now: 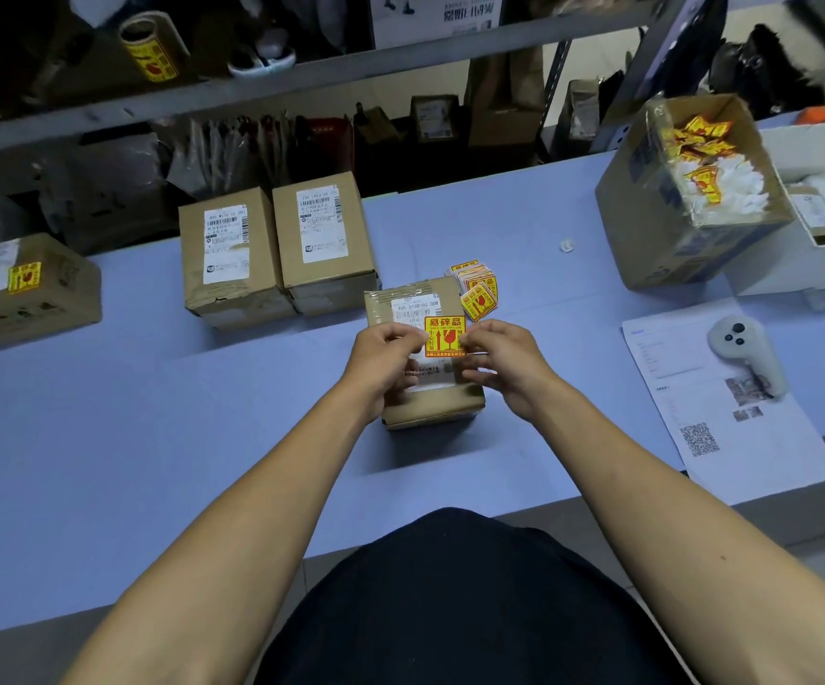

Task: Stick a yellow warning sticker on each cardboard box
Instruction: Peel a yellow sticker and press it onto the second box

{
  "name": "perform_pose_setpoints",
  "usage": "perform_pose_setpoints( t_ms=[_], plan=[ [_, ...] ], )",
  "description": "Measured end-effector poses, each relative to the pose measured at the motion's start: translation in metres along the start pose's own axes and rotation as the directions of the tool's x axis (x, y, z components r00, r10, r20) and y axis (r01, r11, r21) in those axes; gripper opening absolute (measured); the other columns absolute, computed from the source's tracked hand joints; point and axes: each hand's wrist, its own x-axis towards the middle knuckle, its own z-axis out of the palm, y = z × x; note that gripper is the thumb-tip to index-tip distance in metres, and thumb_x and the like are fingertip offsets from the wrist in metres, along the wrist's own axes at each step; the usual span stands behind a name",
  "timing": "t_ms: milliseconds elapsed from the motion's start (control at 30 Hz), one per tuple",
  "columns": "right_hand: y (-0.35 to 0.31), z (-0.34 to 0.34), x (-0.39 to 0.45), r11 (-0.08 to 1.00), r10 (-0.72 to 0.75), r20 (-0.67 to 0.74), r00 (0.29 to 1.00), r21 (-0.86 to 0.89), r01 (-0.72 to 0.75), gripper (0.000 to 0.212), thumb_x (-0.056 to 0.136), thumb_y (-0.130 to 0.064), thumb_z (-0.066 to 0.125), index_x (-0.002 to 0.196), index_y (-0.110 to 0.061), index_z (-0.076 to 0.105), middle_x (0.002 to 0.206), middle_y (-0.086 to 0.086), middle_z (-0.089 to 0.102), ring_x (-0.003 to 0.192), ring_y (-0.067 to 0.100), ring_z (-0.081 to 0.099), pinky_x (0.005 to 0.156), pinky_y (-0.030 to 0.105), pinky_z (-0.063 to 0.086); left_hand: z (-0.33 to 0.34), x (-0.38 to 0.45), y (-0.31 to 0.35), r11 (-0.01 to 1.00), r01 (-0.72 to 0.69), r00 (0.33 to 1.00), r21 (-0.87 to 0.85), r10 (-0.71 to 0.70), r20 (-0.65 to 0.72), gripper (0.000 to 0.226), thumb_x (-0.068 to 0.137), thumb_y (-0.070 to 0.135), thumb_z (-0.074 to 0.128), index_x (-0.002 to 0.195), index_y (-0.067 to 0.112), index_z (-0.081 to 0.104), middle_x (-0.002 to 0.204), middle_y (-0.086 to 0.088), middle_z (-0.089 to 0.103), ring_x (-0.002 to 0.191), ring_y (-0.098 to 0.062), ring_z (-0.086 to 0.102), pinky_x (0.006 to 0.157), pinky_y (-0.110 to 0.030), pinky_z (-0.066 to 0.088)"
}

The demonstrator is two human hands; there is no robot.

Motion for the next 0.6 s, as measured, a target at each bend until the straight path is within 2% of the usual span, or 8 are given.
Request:
perform_pose_setpoints(
  t_ms=[100, 200, 300, 467, 533, 600],
  plan=[
    [0.004, -0.003, -0.001, 0.999, 0.037, 0.014, 0.999, 0.005, -0.037, 0.006, 0.090, -0.010, 0.061, 0.087, -0.014, 0.063, 0.089, 0.008, 0.067, 0.077, 0.020, 0.065, 0.065, 0.027, 0.057, 0.002, -0.001, 0.000, 0.996, 0.078, 0.995, -0.032, -0.075, 0.069, 0.005, 0.092, 0.017, 0.065, 0.089, 0.013, 0.065, 0.080, -0.003, 0.064, 0.058, -0.011, 0.054, 0.058, -0.027, 0.053],
    [0.008, -0.007, -0.002, 0.998, 0.052, 0.019, 0.998, -0.033, -0.051, 0.006, 0.089, -0.010, 0.062, 0.085, -0.014, 0.062, 0.075, 0.005, 0.059, 0.061, 0.013, 0.059, 0.064, 0.026, 0.056, 0.001, 0.000, -0.001, 0.995, 0.101, 0.992, -0.018, -0.099, 0.083, 0.007, 0.091, 0.016, 0.063, 0.085, 0.014, 0.065, 0.073, -0.002, 0.063, 0.056, -0.011, 0.052, 0.058, -0.027, 0.053],
    [0.014, -0.013, -0.002, 0.992, 0.053, 0.006, 0.999, -0.112, -0.052, 0.005, 0.087, -0.011, 0.066, 0.083, -0.013, 0.064, 0.071, 0.003, 0.058, 0.058, 0.012, 0.056, 0.062, 0.026, 0.055, -0.001, -0.002, -0.004, 0.992, 0.100, 0.987, 0.077, -0.109, 0.122, 0.010, 0.091, 0.015, 0.064, 0.080, 0.014, 0.063, 0.067, -0.001, 0.061, 0.054, -0.009, 0.051, 0.055, -0.024, 0.052],
    [0.024, -0.017, -0.005, 0.961, 0.035, 0.003, 0.999, -0.275, -0.033, 0.005, 0.088, -0.012, 0.069, 0.088, -0.009, 0.065, 0.091, 0.008, 0.071, 0.074, 0.016, 0.066, 0.062, 0.025, 0.055, -0.001, -0.004, -0.014, 0.962, 0.056, 0.983, 0.269, -0.100, 0.151, 0.015, 0.091, 0.012, 0.061, 0.077, 0.010, 0.063, 0.064, -0.003, 0.059, 0.052, -0.012, 0.050, 0.045, -0.020, 0.045],
    [0.028, -0.021, -0.008, 0.946, 0.023, 0.007, 1.000, -0.325, -0.020, 0.005, 0.088, -0.011, 0.069, 0.085, -0.009, 0.065, 0.091, 0.009, 0.070, 0.075, 0.017, 0.065, 0.060, 0.024, 0.053, 0.001, -0.005, -0.018, 0.939, 0.021, 0.985, 0.342, -0.078, 0.153, 0.016, 0.091, 0.011, 0.061, 0.075, 0.008, 0.064, 0.063, -0.005, 0.059, 0.048, -0.013, 0.049, 0.042, -0.019, 0.041],
    [0.031, -0.024, -0.008, 0.927, -0.001, 0.004, 1.000, -0.375, 0.002, 0.006, 0.088, -0.010, 0.068, 0.083, -0.009, 0.064, 0.089, 0.008, 0.068, 0.074, 0.017, 0.063, 0.061, 0.025, 0.052, 0.005, -0.005, -0.021, 0.901, -0.038, 0.988, 0.433, -0.032, 0.153, 0.016, 0.089, 0.010, 0.062, 0.073, 0.008, 0.066, 0.064, -0.008, 0.063, 0.048, -0.015, 0.054, 0.045, -0.020, 0.044]
  ],
)
